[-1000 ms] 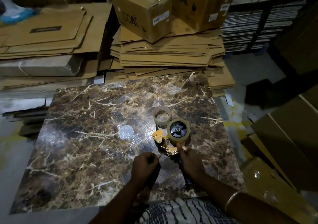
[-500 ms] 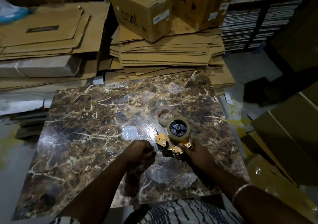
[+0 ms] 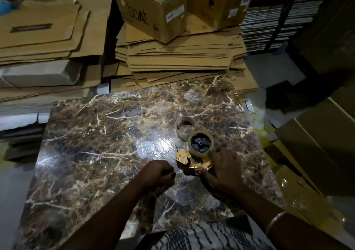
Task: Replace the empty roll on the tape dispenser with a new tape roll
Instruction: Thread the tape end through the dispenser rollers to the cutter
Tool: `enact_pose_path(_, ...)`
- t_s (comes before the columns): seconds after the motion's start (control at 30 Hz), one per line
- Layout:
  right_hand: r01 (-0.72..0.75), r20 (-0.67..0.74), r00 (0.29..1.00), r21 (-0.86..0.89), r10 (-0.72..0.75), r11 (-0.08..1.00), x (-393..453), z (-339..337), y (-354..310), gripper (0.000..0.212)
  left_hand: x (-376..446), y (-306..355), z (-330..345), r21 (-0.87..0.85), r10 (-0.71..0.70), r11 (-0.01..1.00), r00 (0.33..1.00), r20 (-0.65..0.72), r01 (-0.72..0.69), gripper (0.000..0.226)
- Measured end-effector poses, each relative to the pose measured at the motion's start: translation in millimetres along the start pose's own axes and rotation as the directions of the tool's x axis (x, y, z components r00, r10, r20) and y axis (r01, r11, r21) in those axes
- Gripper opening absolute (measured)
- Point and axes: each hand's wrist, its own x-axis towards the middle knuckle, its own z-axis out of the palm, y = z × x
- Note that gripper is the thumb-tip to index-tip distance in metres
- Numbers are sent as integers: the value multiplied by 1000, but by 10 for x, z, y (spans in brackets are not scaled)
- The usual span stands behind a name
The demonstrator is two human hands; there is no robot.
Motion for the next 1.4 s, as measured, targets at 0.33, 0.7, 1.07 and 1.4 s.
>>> enact_pose_path(0.33,372,339,879,-49,-335,927,390,277,-520,28,-153,-19,77,67,86,995,990,-109,-79,19)
enact_pose_path(0.7,347,381,873,-42,-305,937,440,267,-557,21,-277,185,258,-168,-166,976,972,-166,138,71)
enact_pose_path(1.07,321,363,886,-30,-288,947,441,201,-606,15,-170,348,325,-89,-138,990,903,-408,111,34)
enact_pose_path(1.4,228,448,877,-72,-172,971,408,195,-505,98,-104,116,157,-325,-122,945,961,-247,36,11)
